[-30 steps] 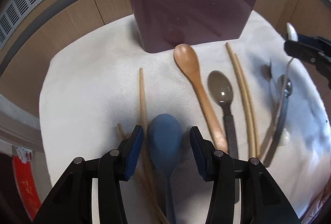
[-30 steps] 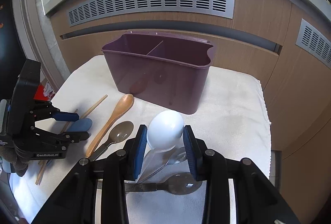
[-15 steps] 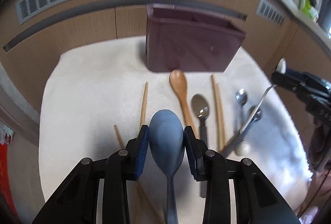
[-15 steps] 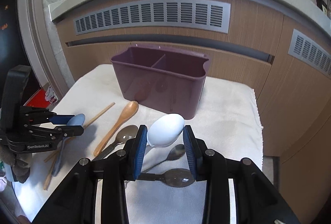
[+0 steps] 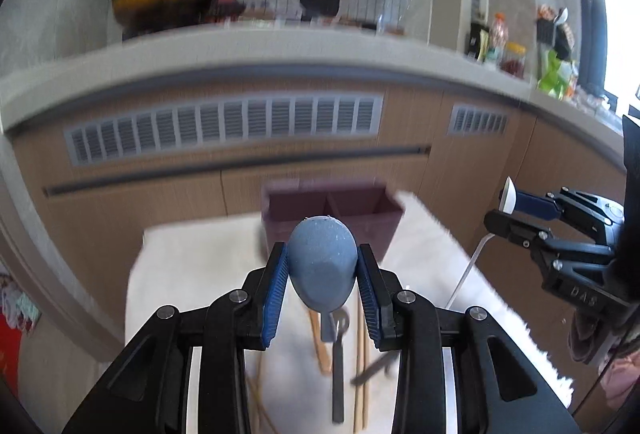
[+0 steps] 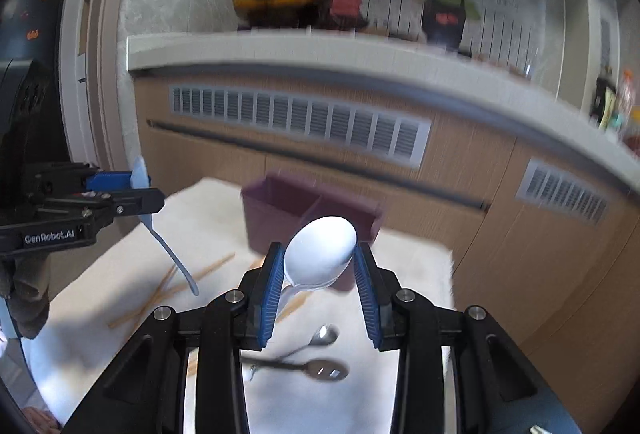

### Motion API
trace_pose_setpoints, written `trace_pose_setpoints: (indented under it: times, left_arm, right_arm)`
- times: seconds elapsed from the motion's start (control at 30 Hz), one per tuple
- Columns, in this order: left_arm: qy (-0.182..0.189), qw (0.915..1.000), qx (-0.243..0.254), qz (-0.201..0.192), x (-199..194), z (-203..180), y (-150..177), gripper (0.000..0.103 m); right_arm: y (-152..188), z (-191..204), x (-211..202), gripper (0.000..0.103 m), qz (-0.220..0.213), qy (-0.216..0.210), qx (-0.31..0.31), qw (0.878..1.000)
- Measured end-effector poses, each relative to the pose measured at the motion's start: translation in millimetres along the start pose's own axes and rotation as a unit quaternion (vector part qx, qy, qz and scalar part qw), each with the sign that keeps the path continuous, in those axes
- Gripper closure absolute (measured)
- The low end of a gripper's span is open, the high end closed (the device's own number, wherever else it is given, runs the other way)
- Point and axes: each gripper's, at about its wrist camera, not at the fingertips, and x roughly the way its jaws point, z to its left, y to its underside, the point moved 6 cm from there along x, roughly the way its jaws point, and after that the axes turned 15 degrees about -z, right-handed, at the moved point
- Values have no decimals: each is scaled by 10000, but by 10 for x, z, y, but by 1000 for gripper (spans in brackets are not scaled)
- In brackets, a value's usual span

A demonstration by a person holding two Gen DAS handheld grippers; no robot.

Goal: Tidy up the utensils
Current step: 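Lift both held spoons up toward the maroon caddy, then open both tools to drop the spoons into the maroon caddy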

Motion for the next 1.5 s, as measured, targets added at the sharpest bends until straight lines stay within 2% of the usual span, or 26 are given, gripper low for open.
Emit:
trace_pose_setpoints:
  times: [0.13, 0.23, 0.33, 0.43, 0.57, 0.83, 1.03, 1.23, 1.27, 1.37, 1.5]
  left_arm:
    - [-34, 9977, 230, -630, 36, -64, -724, 68]
    - [-43, 9949, 238, -981, 130, -51, -1163, 68]
    - [-19, 9928, 166, -1184, 285, 4, -1428, 68]
    - [-42, 9927, 54, -1203, 516, 81, -1491, 68]
    - [-43, 9950, -105, -997, 945, 198, -1325, 68]
    - [-7, 9994, -185, -290, 1675, 310, -623, 68]
    - [75, 9993, -299, 214, 2041, 302, -192, 68]
    - [85, 9983, -367, 441, 2216, 276, 69, 68]
    - [99, 9980, -389, 493, 2235, 268, 110, 67]
    - [171, 9973, -419, 578, 2230, 258, 156, 59]
    - [176, 9980, -485, 373, 2038, 244, 58, 57]
  right_arm:
    - [-652, -155, 5, 70, -713, 357, -386, 9961]
    - [-985, -267, 90, 70, -995, 554, -521, 9921]
    - [-1169, -354, 245, 70, -1180, 780, -741, 9872]
    - [-1151, -443, 508, 70, -1103, 789, -749, 9879]
    - [-882, -505, 936, 70, -756, 732, -711, 9919]
    - [-88, -517, 1660, 70, 66, 562, -662, 9962]
    - [381, -542, 1970, 70, 676, 218, -204, 9973]
    - [649, -520, 2075, 69, 1030, -34, 66, 9947]
    - [669, -511, 2088, 68, 1079, -95, 112, 9941]
    - [695, -487, 2084, 54, 1173, -207, 201, 9927]
    - [600, -525, 1876, 41, 954, -144, 240, 9951]
